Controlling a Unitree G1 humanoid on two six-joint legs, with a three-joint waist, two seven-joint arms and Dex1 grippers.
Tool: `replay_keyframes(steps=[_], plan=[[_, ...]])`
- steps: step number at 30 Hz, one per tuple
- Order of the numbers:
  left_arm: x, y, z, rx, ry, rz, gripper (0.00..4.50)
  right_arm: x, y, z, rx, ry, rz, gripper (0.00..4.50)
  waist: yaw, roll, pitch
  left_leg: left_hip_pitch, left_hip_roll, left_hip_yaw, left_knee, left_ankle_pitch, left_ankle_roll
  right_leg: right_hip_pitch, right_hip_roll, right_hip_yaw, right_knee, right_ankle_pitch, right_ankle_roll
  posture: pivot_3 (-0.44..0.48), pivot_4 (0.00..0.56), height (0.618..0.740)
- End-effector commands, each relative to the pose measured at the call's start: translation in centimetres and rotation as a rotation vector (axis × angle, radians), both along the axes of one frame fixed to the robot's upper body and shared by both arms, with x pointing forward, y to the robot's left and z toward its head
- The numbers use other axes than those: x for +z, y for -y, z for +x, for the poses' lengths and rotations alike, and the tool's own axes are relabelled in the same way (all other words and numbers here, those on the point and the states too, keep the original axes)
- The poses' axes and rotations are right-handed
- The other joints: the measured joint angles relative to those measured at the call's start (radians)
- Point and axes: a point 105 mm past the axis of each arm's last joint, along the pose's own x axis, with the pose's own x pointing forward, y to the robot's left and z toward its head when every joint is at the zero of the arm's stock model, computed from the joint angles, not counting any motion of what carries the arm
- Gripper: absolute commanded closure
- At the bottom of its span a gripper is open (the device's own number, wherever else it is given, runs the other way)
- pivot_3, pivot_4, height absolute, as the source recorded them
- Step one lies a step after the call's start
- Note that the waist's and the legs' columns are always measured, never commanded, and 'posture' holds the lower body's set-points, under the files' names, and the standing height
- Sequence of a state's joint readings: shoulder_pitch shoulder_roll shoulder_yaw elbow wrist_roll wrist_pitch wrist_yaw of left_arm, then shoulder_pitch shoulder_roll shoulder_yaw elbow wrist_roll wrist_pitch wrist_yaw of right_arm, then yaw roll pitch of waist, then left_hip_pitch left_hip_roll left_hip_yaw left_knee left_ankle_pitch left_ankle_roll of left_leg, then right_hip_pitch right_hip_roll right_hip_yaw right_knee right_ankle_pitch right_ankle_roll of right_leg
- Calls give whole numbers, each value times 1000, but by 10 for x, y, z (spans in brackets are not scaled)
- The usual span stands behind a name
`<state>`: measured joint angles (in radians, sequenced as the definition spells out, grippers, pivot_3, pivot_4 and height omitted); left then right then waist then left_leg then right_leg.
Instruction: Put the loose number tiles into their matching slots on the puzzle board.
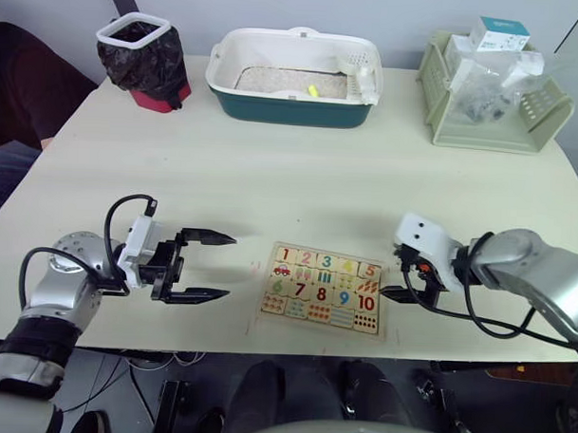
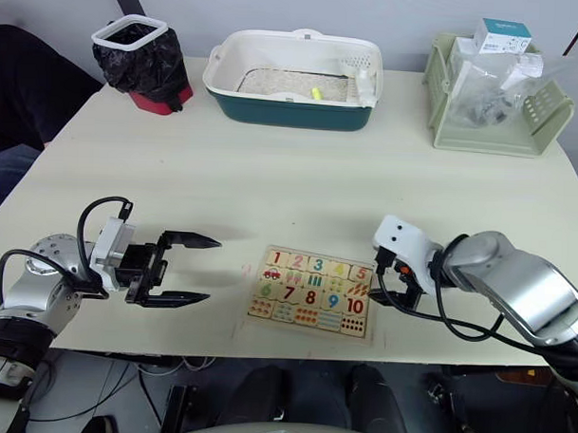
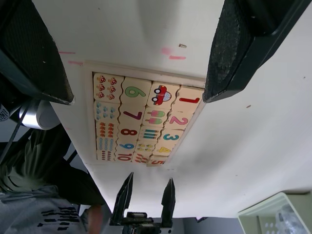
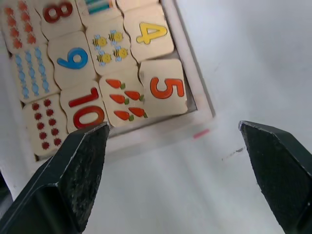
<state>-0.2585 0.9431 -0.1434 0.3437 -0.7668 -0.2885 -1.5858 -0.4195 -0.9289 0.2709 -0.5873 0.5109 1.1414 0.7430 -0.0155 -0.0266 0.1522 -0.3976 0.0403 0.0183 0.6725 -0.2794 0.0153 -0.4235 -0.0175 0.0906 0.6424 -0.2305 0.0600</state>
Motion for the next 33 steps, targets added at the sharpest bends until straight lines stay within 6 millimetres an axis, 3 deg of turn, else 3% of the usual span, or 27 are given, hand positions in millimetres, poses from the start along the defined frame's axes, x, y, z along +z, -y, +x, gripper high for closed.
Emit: replay_keyframes(steps=[1, 3, 4, 5, 8, 18, 33], plan=[[7, -3, -1, -21, 23, 12, 0, 17, 0, 3, 7, 106, 98, 1337, 0, 0, 0, 0, 0, 0, 0, 0, 0, 0, 0, 0, 0, 0, 0, 0, 150, 740], [8, -3, -1, -22, 22, 14, 0, 19, -2, 0, 18, 141, 187, 1981, 0, 0, 0, 0, 0, 0, 0, 0, 0, 0, 0, 0, 0, 0, 0, 0, 150, 740], [8, -3, -1, -22, 22, 15, 0, 20, -3, -1, 17, 157, 238, 2730, 0, 0, 0, 0, 0, 0, 0, 0, 0, 0, 0, 0, 0, 0, 0, 0, 150, 740], [8, -3, -1, -23, 22, 15, 0, 20, -3, -2, 16, 168, 264, 2997, 0, -1, 0, 0, 0, 0, 0, 0, 0, 0, 0, 0, 0, 0, 0, 0, 150, 740], [8, -3, -1, -24, 21, 16, 0, 12, -2, -8, 44, 182, 275, 4474, 0, -1, 0, 0, 0, 0, 1, 0, 0, 1, 0, 0, 0, 0, 1, 0, 150, 740], [10, -3, 0, -26, 20, 23, 0, -17, -5, -20, 78, 155, 343, 4474, 1, -1, 0, 2, 0, 0, 2, 0, 0, 3, 0, 0, 0, 0, 0, 0, 150, 740], [11, -2, 1, -30, 21, 21, 0, -32, -10, -18, 89, 148, 343, 4474, 2, -1, 0, 3, 0, -1, 3, 0, 0, 4, 1, 0, 1, -2, -3, 0, 150, 740]])
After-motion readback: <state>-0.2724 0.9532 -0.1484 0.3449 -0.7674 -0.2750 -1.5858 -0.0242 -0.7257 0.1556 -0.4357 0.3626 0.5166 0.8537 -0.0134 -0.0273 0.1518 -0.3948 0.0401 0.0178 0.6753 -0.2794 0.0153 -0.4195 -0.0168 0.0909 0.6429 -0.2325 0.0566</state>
